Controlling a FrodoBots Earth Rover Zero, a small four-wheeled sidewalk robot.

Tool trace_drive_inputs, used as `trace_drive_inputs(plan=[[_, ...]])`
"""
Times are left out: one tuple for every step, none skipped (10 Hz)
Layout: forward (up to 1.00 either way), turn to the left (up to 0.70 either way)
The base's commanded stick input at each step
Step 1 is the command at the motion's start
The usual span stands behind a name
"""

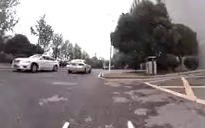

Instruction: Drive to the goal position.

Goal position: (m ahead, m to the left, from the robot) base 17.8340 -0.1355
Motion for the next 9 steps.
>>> trace_drive_inputs(plan=[[0.60,0.00],[0.60,0.00],[0.60,0.00],[0.60,0.00],[0.60,0.00],[0.60,0.00],[0.60,0.00],[0.60,0.00],[0.60,0.00]])
